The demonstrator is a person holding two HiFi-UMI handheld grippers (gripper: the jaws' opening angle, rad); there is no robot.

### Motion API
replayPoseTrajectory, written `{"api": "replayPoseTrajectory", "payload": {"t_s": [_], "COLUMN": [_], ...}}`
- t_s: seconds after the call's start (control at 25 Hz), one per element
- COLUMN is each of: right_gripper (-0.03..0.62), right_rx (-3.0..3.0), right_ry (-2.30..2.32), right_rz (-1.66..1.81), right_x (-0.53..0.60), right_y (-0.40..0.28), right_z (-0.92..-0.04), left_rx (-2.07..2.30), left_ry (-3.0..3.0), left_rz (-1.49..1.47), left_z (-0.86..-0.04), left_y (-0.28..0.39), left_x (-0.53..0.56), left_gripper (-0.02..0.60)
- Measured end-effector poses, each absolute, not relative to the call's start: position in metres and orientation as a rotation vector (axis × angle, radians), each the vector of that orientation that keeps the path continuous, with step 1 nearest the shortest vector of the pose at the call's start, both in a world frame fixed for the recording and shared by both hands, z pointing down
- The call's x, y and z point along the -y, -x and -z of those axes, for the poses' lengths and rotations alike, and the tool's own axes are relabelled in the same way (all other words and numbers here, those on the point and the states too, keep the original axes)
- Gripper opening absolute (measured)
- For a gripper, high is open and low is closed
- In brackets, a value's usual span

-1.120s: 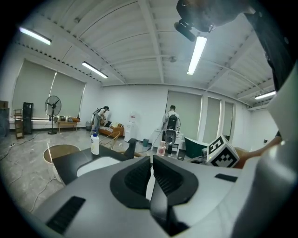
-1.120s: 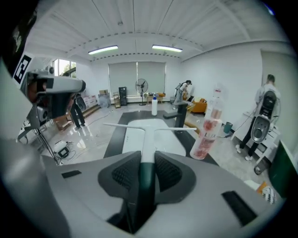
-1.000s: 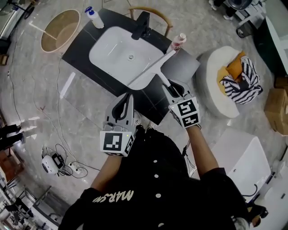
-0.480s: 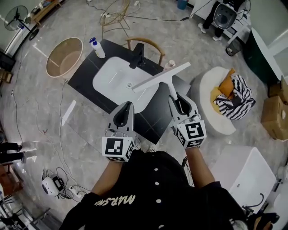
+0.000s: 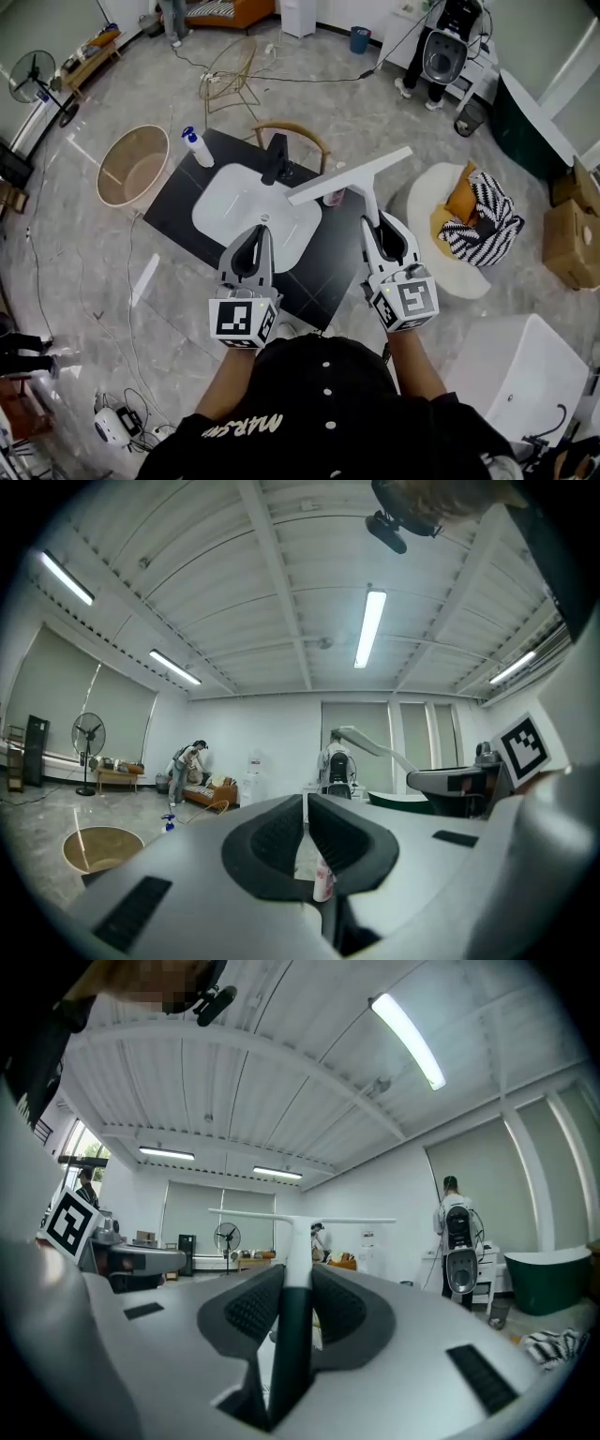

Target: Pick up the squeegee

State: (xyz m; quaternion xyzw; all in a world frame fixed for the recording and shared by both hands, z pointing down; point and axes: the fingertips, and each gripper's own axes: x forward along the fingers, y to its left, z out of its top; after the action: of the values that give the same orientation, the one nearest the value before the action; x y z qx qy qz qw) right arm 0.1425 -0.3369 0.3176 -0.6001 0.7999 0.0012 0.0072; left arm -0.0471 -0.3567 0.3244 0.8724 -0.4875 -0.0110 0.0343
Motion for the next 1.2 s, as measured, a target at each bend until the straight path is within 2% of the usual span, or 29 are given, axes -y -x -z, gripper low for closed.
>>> {"api": "replayPoseTrajectory", "payload": {"t_s": [1.2], "right_gripper": [0.087], "right_rx": [-2.521], "right_ry": [1.828], "right_rz": [-0.057], "right_x": [0.347], "right_y": [-0.143], "right_z": [-0.311], "left_rx": [1.563], "left_ry": [-2.683], "left_rz": [0.036], "left_z": [-0.311], "left_y": [0.047], "left_x": [0.37], "left_gripper": [0.021]}}
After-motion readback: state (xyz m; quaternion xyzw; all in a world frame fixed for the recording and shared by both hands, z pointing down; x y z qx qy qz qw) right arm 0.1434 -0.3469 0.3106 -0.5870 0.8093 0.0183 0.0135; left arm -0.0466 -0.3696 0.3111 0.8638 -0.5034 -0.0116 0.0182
